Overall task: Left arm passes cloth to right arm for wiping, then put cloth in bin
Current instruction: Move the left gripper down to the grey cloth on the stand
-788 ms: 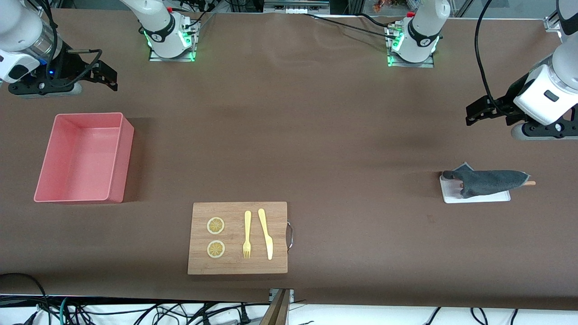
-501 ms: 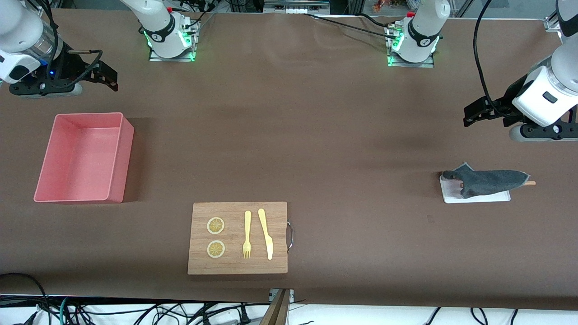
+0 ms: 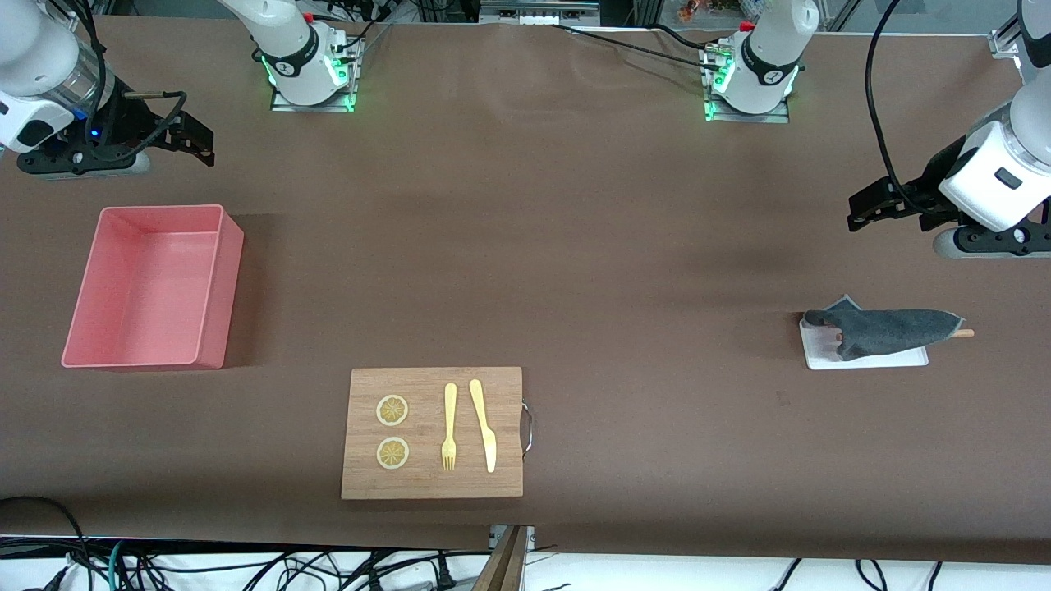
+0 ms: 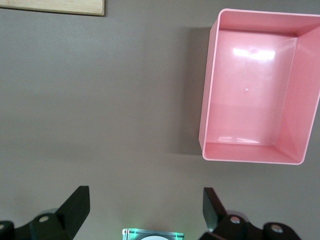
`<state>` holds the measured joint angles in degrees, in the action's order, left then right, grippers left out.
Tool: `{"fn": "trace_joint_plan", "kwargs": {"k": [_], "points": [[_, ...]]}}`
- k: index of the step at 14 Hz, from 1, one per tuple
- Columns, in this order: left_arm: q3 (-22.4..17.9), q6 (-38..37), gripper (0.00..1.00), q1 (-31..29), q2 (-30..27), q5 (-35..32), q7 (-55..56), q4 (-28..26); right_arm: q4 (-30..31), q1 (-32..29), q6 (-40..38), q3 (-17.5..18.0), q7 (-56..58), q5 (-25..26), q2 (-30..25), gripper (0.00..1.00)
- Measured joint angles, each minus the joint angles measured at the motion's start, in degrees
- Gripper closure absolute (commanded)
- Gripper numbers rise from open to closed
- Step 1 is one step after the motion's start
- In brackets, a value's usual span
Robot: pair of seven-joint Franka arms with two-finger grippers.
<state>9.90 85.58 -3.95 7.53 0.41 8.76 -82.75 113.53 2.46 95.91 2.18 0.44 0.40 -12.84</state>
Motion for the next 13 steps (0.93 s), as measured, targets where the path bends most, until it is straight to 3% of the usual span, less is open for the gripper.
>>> {"fn": "trace_joint_plan", "kwargs": {"k": [13], "points": [[0.28, 0.2, 0.0, 0.01, 2.74, -0.09, 0.0, 0.03, 0.25, -0.02, 0.39, -0.07, -0.1, 0.0, 0.02, 0.0]]}}
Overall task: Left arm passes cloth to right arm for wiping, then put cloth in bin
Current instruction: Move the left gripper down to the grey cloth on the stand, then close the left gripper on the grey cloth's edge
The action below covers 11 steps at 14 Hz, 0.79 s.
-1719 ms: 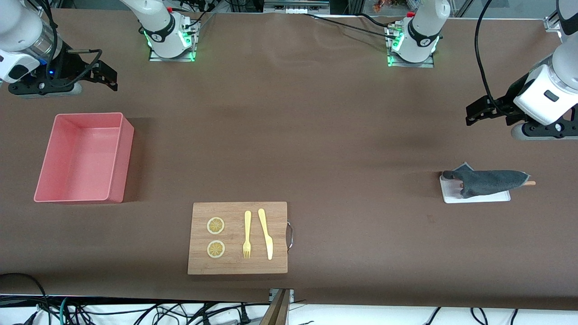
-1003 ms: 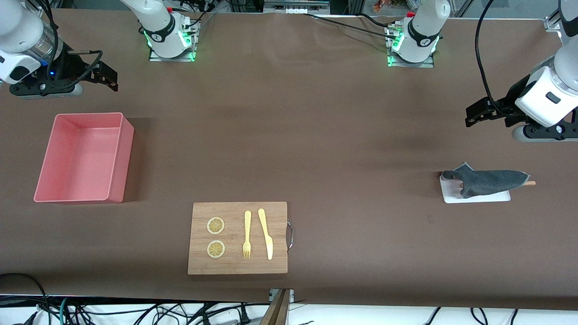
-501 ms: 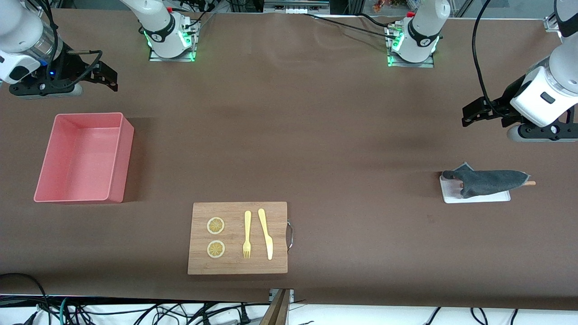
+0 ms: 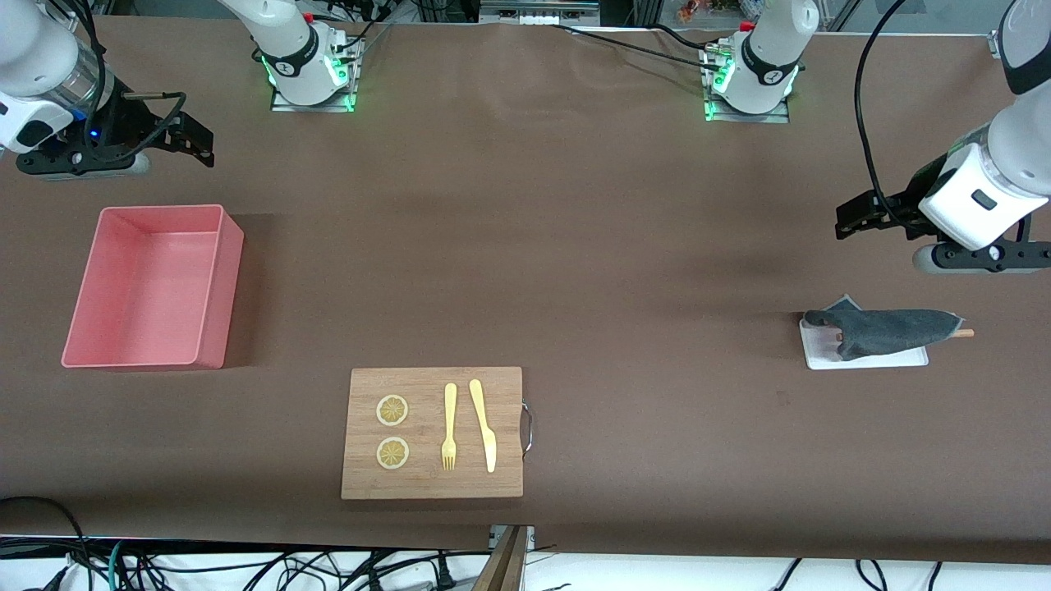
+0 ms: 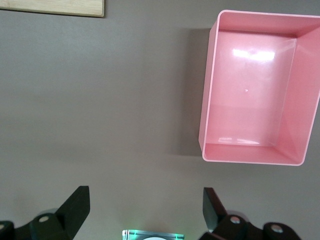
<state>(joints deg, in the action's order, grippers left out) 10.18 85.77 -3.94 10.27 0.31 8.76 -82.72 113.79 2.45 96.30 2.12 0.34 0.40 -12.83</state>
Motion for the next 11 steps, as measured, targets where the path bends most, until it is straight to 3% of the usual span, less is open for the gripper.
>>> {"fn": "trace_joint_plan", "kwargs": {"k": [11], "points": [[-2.47, 8.55, 0.0, -2.96, 13.62, -2.41, -0.05, 6.13, 0.99, -0.02, 1.63, -0.11, -0.02, 0.0, 0.12, 0.0]]}}
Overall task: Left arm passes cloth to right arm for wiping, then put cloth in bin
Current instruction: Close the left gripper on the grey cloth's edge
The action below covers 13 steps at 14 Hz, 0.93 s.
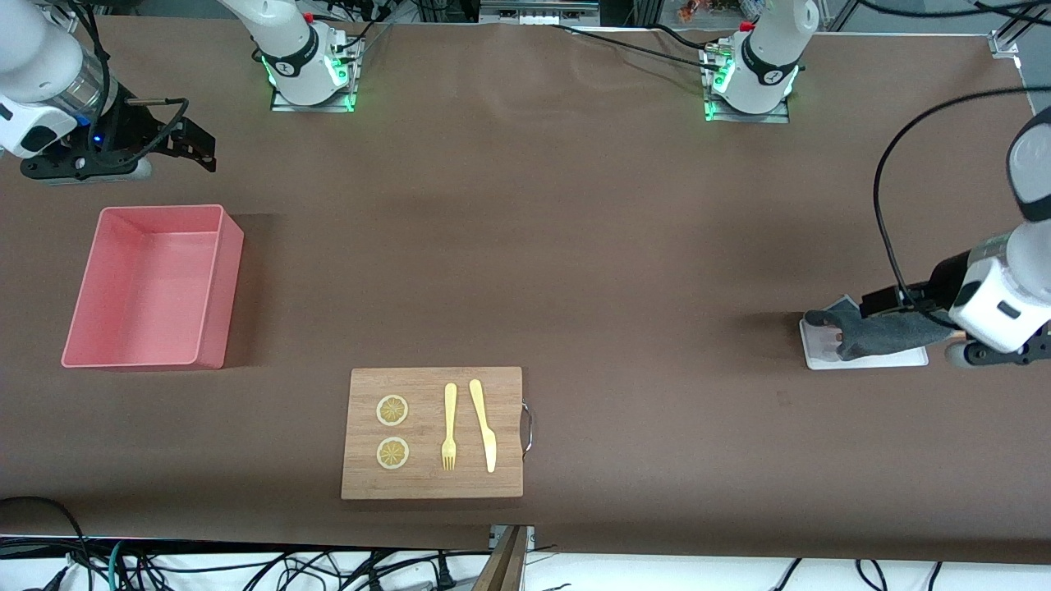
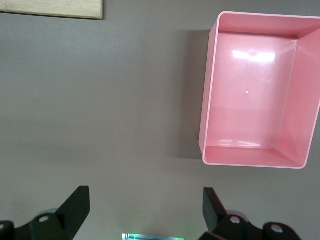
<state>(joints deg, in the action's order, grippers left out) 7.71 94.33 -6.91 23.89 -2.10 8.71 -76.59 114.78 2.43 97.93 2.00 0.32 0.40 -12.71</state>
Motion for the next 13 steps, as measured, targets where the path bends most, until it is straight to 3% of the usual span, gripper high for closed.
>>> {"fn": "trace_joint_plan", "kwargs": {"k": [7, 13], "points": [[0.09, 2.12, 0.0, -0.06, 7.73, -6.78, -3.84, -0.8, 0.64, 0.0, 0.74, 0.0, 0.0, 0.0, 0.06, 0.0], [0.65, 5.38, 0.0, 1.13, 9.65, -13.11, -5.0, -3.49, 0.82, 0.0, 0.88, 0.0, 0.0, -0.01, 0.1, 0.0]]}}
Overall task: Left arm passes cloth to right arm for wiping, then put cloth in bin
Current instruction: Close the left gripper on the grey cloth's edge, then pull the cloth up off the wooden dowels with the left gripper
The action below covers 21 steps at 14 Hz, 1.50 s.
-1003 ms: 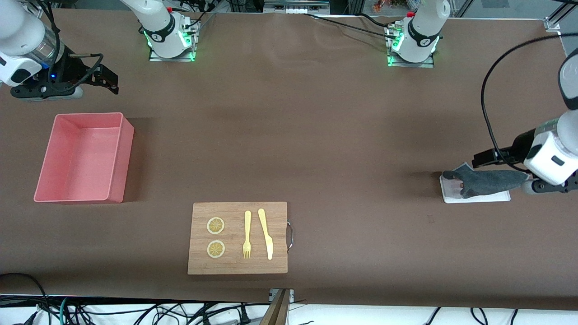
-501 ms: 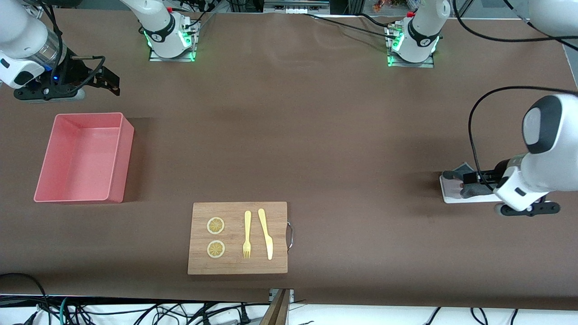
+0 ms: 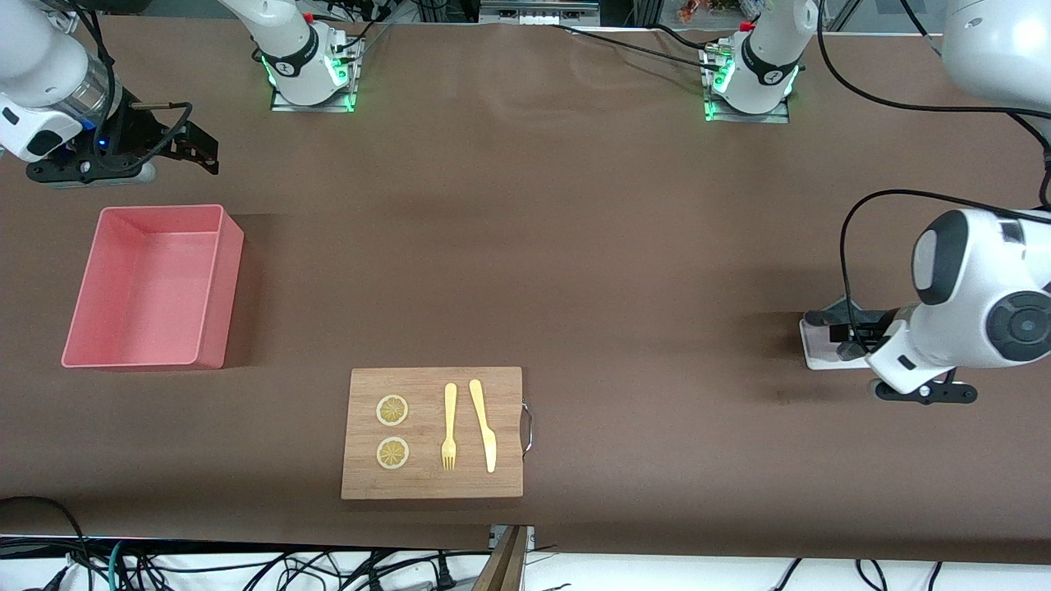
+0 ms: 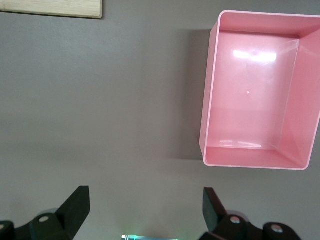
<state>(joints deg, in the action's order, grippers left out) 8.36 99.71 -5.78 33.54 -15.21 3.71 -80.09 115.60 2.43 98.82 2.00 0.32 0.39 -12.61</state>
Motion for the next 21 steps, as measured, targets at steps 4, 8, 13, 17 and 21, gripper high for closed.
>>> {"fn": "trace_joint_plan", "kwargs": {"k": [4, 8, 13, 17, 21], "points": [[0.06, 0.19, 0.0, 3.57, 0.98, -8.38, 2.06, -0.12, 0.05, 0.0, 0.02, 0.0, 0.0, 0.0, 0.01, 0.0], [0.11, 0.25, 0.0, 8.79, 5.05, -25.02, 6.96, -0.63, 0.2, 0.0, 0.09, 0.0, 0.0, 0.0, 0.05, 0.0], [0.08, -0.21, 0.0, 12.79, 10.13, -38.62, 7.24, -0.8, 0.41, 0.0, 0.28, 0.0, 0.0, 0.0, 0.07, 0.0], [0.05, -8.29, 0.0, 16.34, 13.3, -45.61, 7.26, -1.1, 0.49, 0.0, 0.38, 0.0, 0.0, 0.0, 0.07, 0.0], [-1.74, -9.55, 0.05, 16.69, 18.11, -47.93, 7.3, -1.13, 0.54, 0.0, 0.46, 0.0, 0.0, 0.0, 0.07, 0.0]]}}
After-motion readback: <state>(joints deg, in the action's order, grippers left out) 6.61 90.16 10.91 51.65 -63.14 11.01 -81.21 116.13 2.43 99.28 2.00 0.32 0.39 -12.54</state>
